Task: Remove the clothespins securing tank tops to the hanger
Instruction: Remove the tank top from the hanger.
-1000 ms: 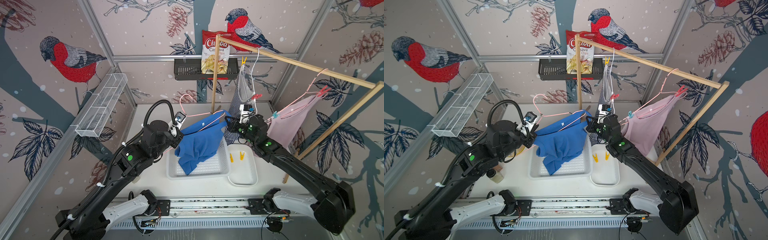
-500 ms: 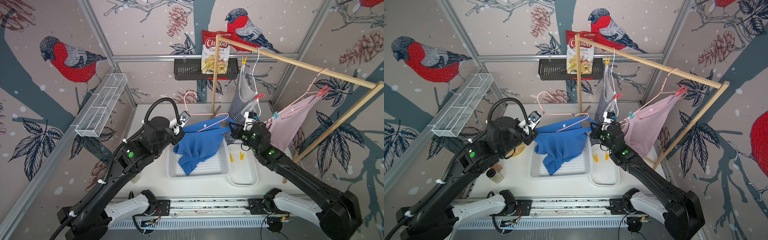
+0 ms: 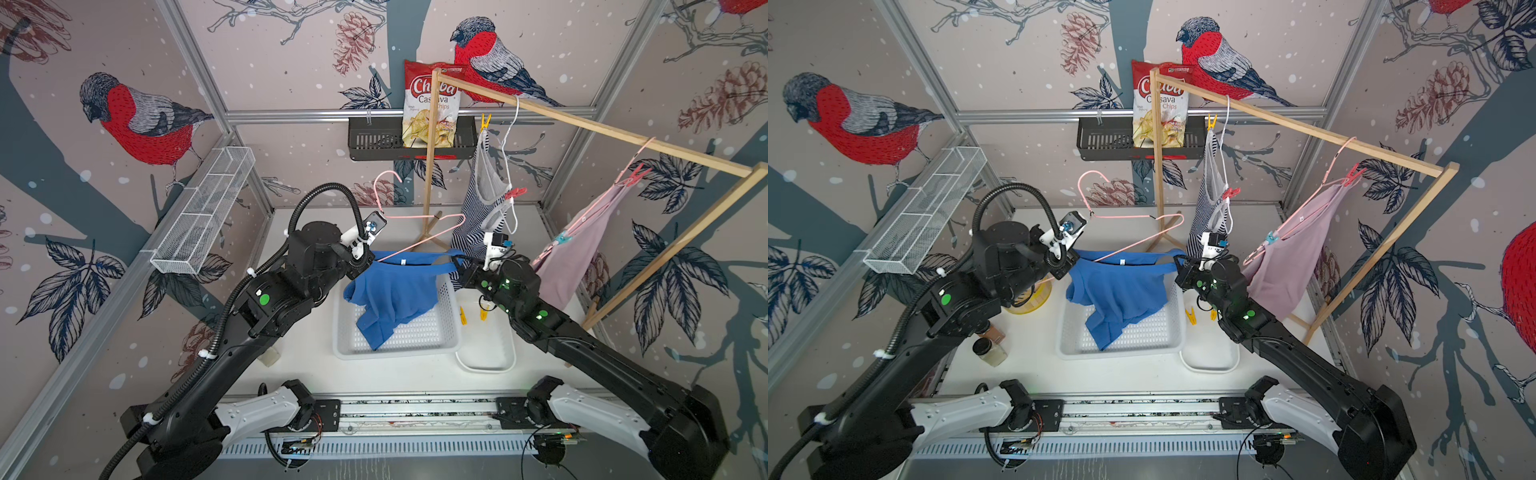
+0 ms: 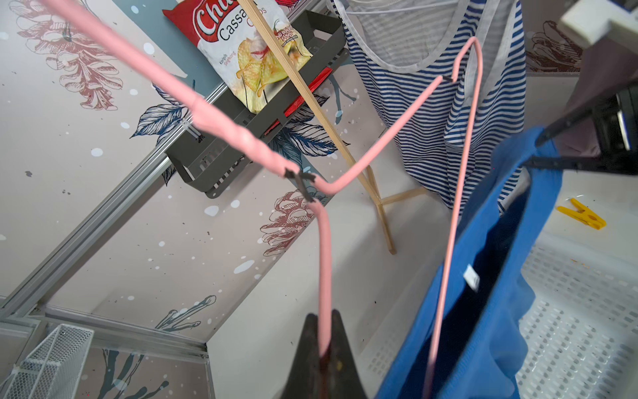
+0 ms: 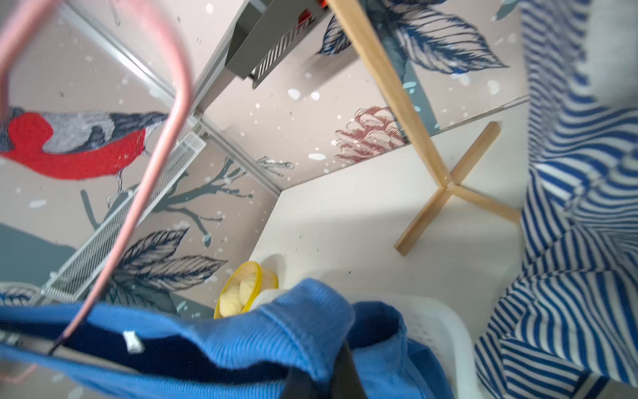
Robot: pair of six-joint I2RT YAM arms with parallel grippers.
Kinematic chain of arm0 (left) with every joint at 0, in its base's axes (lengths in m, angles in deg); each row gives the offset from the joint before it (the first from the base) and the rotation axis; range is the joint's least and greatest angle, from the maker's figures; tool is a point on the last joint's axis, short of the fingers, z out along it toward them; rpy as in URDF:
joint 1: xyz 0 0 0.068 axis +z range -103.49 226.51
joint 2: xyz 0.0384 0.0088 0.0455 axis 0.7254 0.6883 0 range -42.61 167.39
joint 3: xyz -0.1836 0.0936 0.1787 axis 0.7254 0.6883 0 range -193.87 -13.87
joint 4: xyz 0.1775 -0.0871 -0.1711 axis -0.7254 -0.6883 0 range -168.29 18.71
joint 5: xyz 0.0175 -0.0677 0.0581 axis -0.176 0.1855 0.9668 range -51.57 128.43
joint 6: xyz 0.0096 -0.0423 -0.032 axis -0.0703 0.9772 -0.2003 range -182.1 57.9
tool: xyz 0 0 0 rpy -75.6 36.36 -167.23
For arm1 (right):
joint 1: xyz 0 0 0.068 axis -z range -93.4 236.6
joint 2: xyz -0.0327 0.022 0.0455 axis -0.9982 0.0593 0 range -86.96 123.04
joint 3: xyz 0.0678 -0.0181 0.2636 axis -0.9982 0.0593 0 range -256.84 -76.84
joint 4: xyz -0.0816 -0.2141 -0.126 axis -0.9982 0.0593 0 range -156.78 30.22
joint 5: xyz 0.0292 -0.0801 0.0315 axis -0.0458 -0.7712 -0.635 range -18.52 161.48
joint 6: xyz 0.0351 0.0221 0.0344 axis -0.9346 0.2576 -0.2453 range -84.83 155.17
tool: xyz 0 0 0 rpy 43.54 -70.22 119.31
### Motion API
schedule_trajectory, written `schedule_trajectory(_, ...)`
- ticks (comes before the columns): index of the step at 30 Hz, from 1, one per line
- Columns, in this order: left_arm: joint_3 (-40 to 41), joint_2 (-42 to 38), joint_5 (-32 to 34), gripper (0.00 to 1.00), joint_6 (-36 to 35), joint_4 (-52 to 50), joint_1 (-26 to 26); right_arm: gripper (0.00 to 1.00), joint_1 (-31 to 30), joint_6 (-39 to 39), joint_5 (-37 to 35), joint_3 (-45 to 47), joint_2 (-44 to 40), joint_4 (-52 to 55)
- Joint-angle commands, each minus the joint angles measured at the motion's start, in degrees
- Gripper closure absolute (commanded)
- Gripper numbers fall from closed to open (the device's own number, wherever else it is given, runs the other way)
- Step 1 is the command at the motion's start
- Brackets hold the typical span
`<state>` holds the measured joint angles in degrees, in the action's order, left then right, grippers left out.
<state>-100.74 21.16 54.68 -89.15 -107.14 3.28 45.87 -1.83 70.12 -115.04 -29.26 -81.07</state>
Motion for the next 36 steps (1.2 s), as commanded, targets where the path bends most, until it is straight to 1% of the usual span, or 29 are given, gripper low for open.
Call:
schedule_trajectory(1,-5.57,3.72,-3.59,1.00,1.85,-2.65,0.13,1.00,-5.12,3.63,-7.01,0.94,0.56,-2.58)
schedule_trajectory(5,-8.82,6.82,-6.40,1.00,2.86,-3.32,0.05,0.97,-9.55,2.75,-10.77,3.48,1.01,-3.21)
schedule_trajectory(9,-11.62,9.65,-9.70,1.00,4.84,-4.00,0.06,0.89,-13.19,2.54,-13.36,6.46,2.29,-3.65)
schedule_trajectory(10,-11.93,10.23,-10.31,1.00,5.42,-4.12,0.07,0.85,-13.77,2.41,-13.86,7.07,2.86,-3.86)
schedule_trajectory(11,-12.09,10.94,-10.94,1.00,6.09,-4.30,0.06,0.78,-14.22,2.16,-14.25,7.98,3.45,-4.26)
schedule_trajectory(12,-11.91,11.52,-11.21,1.00,6.69,-4.04,0.07,0.68,-14.37,1.64,-14.37,9.14,4.17,-5.57)
schedule_trajectory(13,-11.59,11.93,-11.33,1.00,7.22,-3.79,0.04,0.64,-14.23,1.26,-14.45,10.26,4.75,-6.85)
schedule_trajectory(16,-9.79,12.92,-11.39,1.00,9.21,-2.56,0.01,0.55,-13.82,1.54,-13.70,12.15,6.15,-9.85)
schedule_trajectory(19,-8.25,13.79,-12.13,1.00,10.58,-2.26,0.05,0.47,-13.79,3.92,-12.66,11.99,6.32,-9.20)
schedule_trajectory(21,-6.95,14.19,-11.64,1.00,11.05,-1.89,0.04,0.42,-14.15,7.00,-10.03,13.31,4.51,-10.41)
schedule_trajectory(25,-5.20,14.35,-10.25,1.00,10.62,-0.53,0.06,0.37,-14.96,12.74,-8.28,17.18,-1.82,-11.93)
schedule_trajectory(29,-7.46,16.36,-9.84,1.00,10.35,-1.97,0.00,0.35,-15.72,17.78,-7.88,17.01,-6.83,-10.93)
schedule_trajectory(32,-9.10,18.02,-9.40,1.00,10.39,-3.34,0.04,0.34,-18.18,21.75,-9.94,13.98,-6.12,-11.47)
schedule_trajectory(36,-9.93,19.02,-9.22,1.00,10.78,-3.78,0.05,0.30,-21.63,26.36,-13.86,9.73,-0.69,-16.36)
